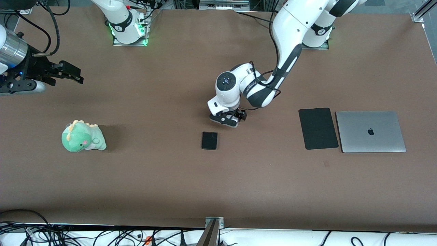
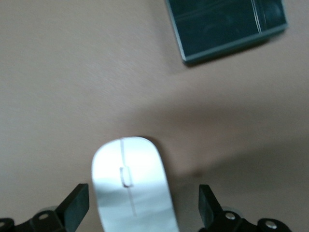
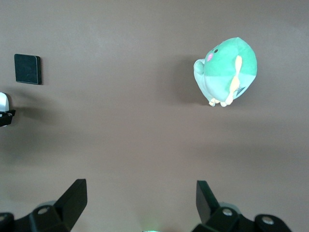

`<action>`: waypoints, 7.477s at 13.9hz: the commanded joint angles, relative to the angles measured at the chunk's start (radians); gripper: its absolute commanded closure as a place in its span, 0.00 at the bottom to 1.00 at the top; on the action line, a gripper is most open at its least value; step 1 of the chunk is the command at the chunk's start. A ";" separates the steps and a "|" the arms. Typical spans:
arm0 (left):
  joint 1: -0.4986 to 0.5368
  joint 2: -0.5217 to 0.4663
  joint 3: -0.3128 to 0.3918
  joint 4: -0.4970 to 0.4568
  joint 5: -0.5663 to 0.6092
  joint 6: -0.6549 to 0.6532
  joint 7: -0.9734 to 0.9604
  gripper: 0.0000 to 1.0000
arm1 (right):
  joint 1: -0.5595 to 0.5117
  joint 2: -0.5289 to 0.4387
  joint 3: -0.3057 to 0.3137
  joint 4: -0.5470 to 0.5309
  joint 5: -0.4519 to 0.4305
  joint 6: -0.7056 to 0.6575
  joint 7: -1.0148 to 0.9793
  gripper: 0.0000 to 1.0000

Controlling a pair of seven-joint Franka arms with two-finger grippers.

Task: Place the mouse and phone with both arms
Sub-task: 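Grasp the white mouse with the left gripper while the right gripper moves out, then carry the mouse over the mouse pad while the right gripper reaches the phone, then lower the mouse onto the pad while the right gripper grasps the phone, then open the left gripper and raise it while the right gripper lifts the phone, then carry the black phone with the right gripper beside the green plush toy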

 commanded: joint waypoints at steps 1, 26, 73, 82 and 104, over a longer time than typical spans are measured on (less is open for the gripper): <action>-0.014 0.023 0.011 0.020 0.027 0.001 -0.015 0.00 | -0.008 -0.012 0.007 -0.031 -0.002 0.025 -0.016 0.00; 0.578 -0.263 0.012 -0.202 -0.051 -0.354 0.404 0.65 | 0.477 0.601 0.003 0.140 -0.031 0.602 0.538 0.00; 0.628 -0.911 0.135 -0.163 -0.255 -0.625 0.648 0.00 | 0.367 0.717 -0.120 0.254 -0.092 0.490 0.277 0.46; 0.634 -0.900 0.143 -0.155 -0.251 -0.608 0.633 0.00 | 0.290 0.652 -0.126 -0.066 -0.091 0.775 0.194 0.45; 0.627 -0.852 0.138 -0.095 -0.257 -0.631 0.599 0.00 | 0.257 0.307 -0.131 -0.083 -0.091 0.564 0.168 0.00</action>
